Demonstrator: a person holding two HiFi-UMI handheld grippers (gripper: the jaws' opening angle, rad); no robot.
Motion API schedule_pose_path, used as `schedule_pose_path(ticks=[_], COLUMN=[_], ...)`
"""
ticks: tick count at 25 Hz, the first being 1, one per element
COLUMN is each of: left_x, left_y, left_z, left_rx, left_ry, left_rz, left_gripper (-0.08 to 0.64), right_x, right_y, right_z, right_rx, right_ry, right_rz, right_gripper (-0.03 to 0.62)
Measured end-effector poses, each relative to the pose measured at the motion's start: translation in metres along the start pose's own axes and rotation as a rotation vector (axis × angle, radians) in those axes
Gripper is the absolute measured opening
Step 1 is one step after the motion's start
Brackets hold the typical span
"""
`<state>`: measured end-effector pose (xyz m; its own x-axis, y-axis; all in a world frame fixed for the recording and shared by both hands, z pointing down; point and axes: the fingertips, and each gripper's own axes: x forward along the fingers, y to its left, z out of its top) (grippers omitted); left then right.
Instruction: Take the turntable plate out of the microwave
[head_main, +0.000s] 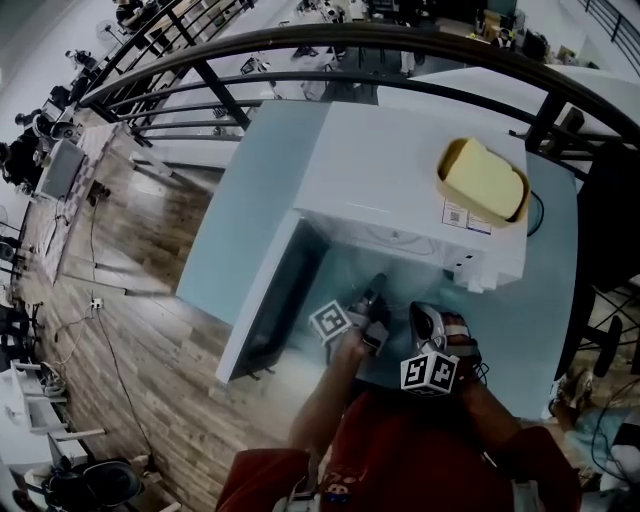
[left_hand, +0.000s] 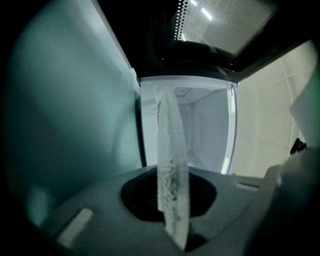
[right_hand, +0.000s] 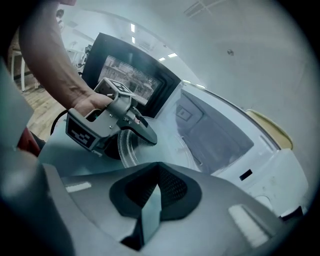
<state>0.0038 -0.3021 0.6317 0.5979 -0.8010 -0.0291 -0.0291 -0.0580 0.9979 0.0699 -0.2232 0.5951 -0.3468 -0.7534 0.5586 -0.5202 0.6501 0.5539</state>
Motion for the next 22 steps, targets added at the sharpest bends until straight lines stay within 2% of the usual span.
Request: schedule_pose_path(ticks=[8, 14, 22], left_x=[-0.032, -0.067, -0.103], left_y=[-0.017, -0.033, -0.058], left_z=[-0.021, -0.048, -0.089], left_rx=[0.014, 0.041, 0.012], left_ry=[-0.039, -0.083, -0.151], left_rz=[-0.006, 0.000, 0.012], left_gripper=[0.023, 0.023, 0.023], right_x=[-0.030, -0.065, -0.103], right_y=[-0.003, -0.001, -0.006], right_z=[-0.007, -0.015, -0.027], right_rx=[0.010, 0.069, 0.136], right_ry=[-0.016, -0.030, -0.063], right_rz=[-0.038, -0.047, -0.054], right_gripper=[-0.003, -0.002, -0.002])
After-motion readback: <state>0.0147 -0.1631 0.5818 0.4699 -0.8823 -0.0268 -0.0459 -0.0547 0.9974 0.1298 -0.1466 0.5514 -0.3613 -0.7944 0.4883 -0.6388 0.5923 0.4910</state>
